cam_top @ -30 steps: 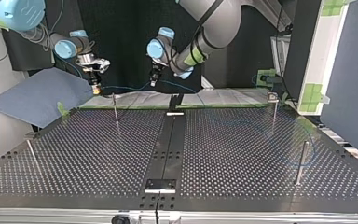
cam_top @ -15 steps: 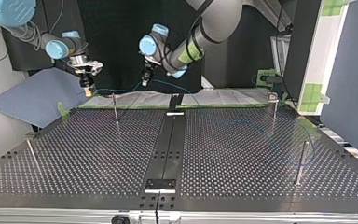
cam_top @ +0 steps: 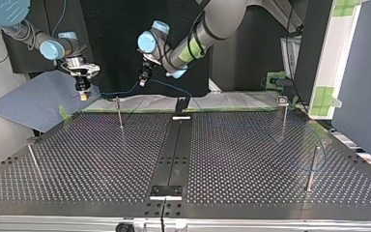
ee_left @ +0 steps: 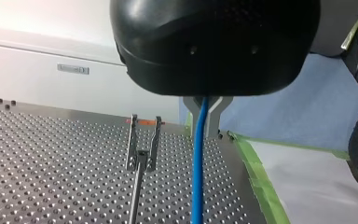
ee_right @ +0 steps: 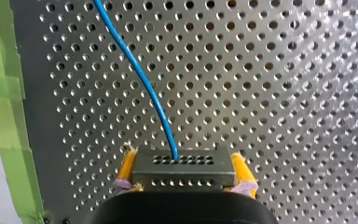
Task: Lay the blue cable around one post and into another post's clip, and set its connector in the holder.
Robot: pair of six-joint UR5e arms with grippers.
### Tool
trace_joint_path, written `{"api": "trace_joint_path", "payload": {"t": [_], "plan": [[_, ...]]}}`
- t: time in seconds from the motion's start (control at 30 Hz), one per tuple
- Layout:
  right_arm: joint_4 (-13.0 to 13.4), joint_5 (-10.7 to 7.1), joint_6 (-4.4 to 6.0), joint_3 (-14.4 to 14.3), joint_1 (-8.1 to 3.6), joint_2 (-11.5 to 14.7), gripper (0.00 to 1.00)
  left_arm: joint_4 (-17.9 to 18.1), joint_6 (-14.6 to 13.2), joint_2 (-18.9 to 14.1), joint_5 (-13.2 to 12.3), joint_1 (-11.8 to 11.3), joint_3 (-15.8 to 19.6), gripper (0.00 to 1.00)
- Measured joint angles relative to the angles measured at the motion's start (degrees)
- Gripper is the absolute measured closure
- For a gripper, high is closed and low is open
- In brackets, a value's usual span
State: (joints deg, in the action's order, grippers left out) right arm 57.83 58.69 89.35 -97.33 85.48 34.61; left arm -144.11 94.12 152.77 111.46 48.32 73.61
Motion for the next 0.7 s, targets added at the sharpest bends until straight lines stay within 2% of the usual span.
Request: {"api": "trace_joint_path", "payload": {"t": [0.27, 0.47, 0.7], "plan": [[1.65, 0.20, 2.16, 0.00, -0.78, -0.01, 1.00, 0.04, 1.20, 0.05, -1.00, 0.28, -0.09, 0.99], [2.15, 0.11, 2.55, -0.01, -0.87, 0.00, 1.00, -0.20, 2.09, 0.03, -1.59, 0.34, -0.75, 0.99], [2.14, -0.48, 2.45, -0.02, -0.95, 0.10, 1.00, -1.27, 0.61, 0.02, -1.07, 1.25, -0.84, 0.99]]}}
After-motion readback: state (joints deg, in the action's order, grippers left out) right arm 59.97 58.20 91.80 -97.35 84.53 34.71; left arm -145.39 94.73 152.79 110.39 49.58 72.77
